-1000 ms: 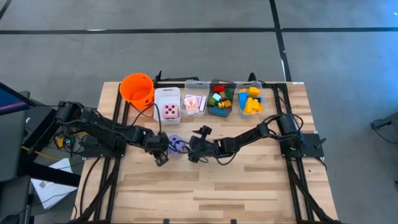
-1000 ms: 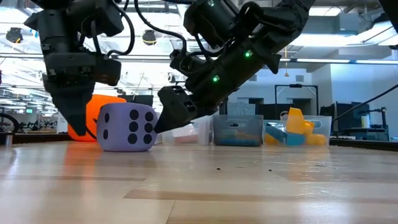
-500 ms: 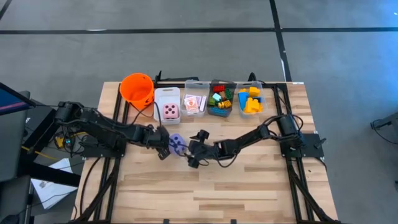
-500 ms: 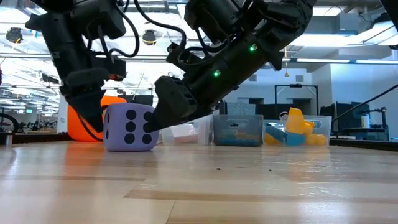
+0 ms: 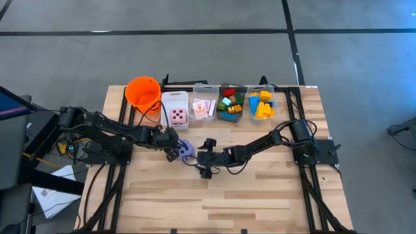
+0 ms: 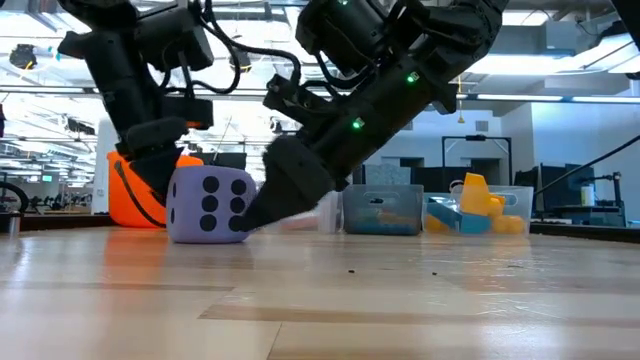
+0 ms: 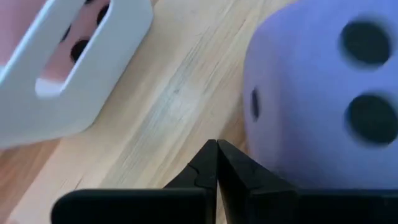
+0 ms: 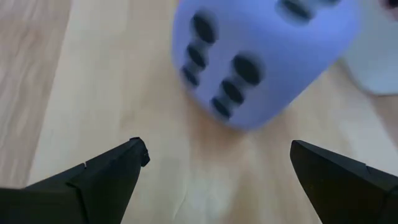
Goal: Pick & Place Toys
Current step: Put the violet die into the white bin
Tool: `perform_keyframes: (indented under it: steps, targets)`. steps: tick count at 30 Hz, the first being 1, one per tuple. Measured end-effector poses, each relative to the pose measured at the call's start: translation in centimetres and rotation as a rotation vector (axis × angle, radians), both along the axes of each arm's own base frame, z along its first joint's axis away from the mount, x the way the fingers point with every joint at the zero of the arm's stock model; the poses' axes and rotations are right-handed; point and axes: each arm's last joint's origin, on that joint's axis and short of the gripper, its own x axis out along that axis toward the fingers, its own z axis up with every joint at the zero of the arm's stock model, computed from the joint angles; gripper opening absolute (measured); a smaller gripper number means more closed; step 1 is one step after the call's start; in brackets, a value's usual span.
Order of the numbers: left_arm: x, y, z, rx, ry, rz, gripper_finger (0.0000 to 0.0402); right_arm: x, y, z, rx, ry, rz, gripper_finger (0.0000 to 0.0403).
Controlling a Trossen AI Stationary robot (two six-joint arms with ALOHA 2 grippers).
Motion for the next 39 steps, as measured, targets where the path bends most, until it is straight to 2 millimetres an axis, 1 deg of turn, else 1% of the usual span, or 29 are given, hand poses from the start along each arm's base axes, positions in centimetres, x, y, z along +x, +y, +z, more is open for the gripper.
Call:
perform_keyframes:
  steps: [4,6,8,12,15,20,22,24,28,32,39]
  targets:
    - [-1.2,0.0,-0.4,-0.031,0.122,0.032,0.0,-0.5,0.2,-0.6,-0.014,0.083,0.032,0.04]
    - [-1.9,-0.1,-0.6,-0.075,0.184,0.079,0.0,-0.7,0.2,-0.7,-0.014,0.096,0.016,0.04]
    - [-2.2,-0.2,-0.7,-0.14,0.204,0.11,0.0,-0.7,0.2,-0.7,-0.021,0.098,-0.005,0.04]
    - [-1.5,-0.9,-0.6,-0.249,0.145,0.068,0.0,-0.7,-0.2,-0.6,-0.045,0.089,-0.043,0.04]
    - [-0.8,-1.1,-0.4,-0.268,0.071,0.041,0.0,-0.6,-0.6,-0.6,-0.045,0.074,-0.089,0.04]
    - [-0.1,-1.5,-0.2,-0.276,-0.002,0.017,0.0,-0.7,-0.6,-0.7,-0.036,0.086,-0.09,0.04]
    - [0.0,-1.6,-0.1,-0.277,-0.011,0.01,0.0,-0.6,-0.7,-0.7,0.011,0.087,-0.065,0.04]
    - [0.0,-1.7,-0.1,-0.277,-0.01,0.005,0.0,-0.6,-0.9,-0.7,0.062,0.079,-0.078,0.04]
    - [-0.1,-1.8,-0.1,-0.277,-0.01,0.003,0.0,-0.3,-1.7,-0.7,0.118,0.067,-0.081,0.04]
    - [0.0,-1.7,-0.1,-0.274,-0.011,0.005,0.0,-0.1,-2.6,-0.7,0.217,0.064,-0.087,0.04]
    - [0.2,-1.6,0.0,-0.209,-0.037,-0.005,0.0,0.0,-3.6,-0.7,0.238,0.055,-0.126,0.04]
